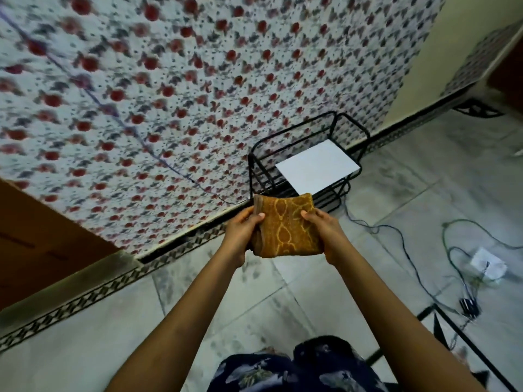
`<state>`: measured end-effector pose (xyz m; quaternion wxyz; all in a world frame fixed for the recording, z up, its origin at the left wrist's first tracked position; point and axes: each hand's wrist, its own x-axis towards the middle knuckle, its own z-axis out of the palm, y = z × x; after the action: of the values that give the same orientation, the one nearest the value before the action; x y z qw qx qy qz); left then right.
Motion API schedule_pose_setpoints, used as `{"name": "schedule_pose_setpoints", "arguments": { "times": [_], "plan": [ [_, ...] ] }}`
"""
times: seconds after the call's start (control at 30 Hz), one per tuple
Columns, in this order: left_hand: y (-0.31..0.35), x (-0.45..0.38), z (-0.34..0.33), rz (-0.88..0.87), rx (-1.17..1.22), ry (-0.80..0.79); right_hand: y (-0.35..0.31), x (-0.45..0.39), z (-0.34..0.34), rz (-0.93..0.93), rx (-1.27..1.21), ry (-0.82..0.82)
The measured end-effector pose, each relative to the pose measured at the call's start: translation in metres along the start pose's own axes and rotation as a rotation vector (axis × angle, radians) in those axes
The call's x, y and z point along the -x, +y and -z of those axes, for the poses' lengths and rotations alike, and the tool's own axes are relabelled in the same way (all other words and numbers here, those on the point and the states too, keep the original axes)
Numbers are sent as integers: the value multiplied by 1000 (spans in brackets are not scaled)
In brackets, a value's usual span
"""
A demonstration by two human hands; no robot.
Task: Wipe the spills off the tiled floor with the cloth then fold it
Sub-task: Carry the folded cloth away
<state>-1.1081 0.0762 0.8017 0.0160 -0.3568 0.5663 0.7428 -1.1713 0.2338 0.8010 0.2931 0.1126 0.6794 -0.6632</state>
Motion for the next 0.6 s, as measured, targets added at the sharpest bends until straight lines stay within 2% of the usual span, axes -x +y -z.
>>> {"name": "schedule_pose_setpoints", "arguments": {
  "times": [0.2,0.6],
  "plan": [
    [20,-101,-79,27,18,27,-47,-109,53,-46,-39,1],
    [55,-265,-235,163,113,177,-144,-319,164,-147,137,-72]
  ]
}}
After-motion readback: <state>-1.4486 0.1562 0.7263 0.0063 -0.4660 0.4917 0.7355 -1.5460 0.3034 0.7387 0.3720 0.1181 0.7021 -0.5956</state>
